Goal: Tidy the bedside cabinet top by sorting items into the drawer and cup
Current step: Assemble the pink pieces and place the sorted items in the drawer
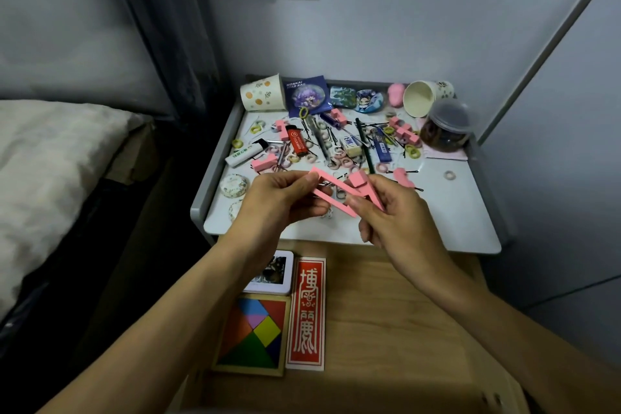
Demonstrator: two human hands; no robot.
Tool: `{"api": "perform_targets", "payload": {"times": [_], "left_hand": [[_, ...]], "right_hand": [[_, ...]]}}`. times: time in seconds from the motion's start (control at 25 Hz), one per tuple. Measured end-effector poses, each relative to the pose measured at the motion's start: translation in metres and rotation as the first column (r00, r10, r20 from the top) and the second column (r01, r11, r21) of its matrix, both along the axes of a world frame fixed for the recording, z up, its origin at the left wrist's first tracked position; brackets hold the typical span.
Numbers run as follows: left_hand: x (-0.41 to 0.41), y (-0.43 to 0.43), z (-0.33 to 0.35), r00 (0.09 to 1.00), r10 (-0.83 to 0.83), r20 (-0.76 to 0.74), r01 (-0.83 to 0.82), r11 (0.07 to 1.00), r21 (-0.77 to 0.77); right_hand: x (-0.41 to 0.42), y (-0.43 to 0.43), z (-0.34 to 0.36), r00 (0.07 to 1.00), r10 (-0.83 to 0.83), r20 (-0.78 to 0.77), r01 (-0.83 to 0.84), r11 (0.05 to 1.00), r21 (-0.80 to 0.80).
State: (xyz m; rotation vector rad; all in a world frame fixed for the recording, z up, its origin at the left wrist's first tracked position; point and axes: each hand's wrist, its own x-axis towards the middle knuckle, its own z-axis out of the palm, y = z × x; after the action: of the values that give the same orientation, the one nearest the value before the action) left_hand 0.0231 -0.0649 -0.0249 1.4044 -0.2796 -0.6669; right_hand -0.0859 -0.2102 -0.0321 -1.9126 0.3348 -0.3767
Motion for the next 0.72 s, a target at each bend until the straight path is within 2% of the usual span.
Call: {"api": "perform_targets", "payload": {"times": [0.16,0.28,0.48,0.72], "left_hand": [[0.000,0.003,-0.003,0.998,-0.022,-0.052,0.022,1.000,-0.007],[0.000,0.004,-0.001,0.997,-0.047,-0.068,0.046,0.999,-0.013],[0.005,0.005,0.005,0.994,-0.010,0.113,0.005,0.999,0.040],[0.006,0.008,0.008,0.981,-0.060,0.186,0.040,0.993,0.108]], "right_hand": [[-0.002,0.001,-0.002,1.000,0.019,0.012,-0.020,0.996,0.092],[-0.003,-0.002,-0.003,1.000,0.029,0.002,-0.029,0.995,0.093],[-0.004,-0.005,-0.002,0.999,0.041,0.007,-0.042,0.994,0.103],[-0.005,-0.007,-0.003,0.998,0.053,0.016,-0.055,0.981,0.184]]}}
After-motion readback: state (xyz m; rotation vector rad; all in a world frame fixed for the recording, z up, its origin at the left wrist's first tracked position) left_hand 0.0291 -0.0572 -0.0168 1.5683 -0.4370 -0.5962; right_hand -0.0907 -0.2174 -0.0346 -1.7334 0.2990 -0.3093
